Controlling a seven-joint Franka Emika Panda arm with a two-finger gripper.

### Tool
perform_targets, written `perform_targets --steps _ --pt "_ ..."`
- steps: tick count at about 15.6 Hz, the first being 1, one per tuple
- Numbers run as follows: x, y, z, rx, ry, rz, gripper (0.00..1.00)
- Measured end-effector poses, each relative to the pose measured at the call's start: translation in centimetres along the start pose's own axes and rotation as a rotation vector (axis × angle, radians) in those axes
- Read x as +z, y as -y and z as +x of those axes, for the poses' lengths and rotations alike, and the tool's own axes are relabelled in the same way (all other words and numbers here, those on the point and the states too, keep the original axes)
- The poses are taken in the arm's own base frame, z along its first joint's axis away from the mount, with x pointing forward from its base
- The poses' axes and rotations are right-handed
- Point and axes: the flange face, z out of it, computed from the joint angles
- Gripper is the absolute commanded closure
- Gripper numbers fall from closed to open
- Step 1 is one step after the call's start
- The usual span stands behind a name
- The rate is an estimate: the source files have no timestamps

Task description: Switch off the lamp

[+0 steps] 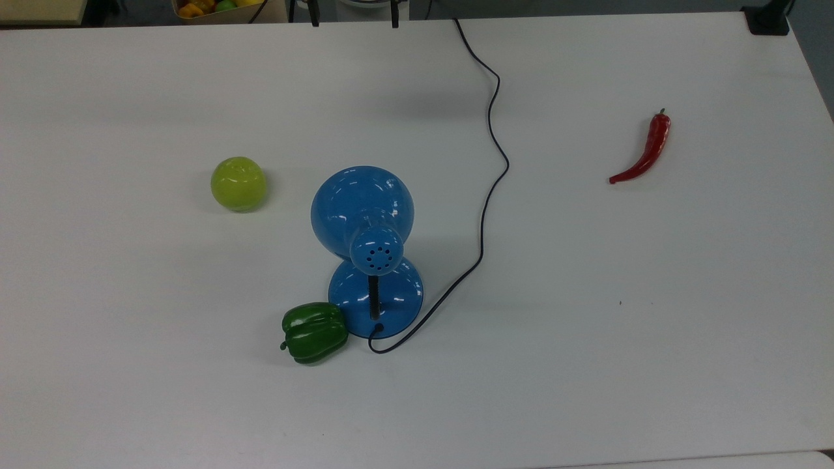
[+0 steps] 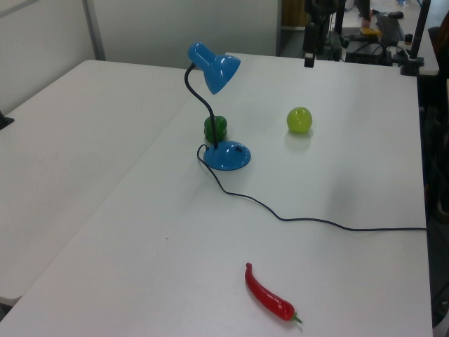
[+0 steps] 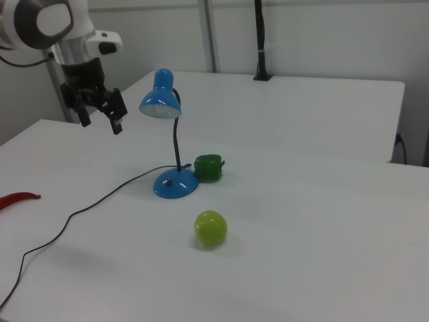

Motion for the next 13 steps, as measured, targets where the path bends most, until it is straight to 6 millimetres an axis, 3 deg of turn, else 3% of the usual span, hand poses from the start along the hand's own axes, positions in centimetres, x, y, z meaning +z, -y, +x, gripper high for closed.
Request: perform_targets --steps 5,13 --pt "-1.5 0.2 0.3 -0.052 -0.037 0.021 0.0" --pt "-0.5 0.1 1.2 -0.16 -0.056 0.019 0.0"
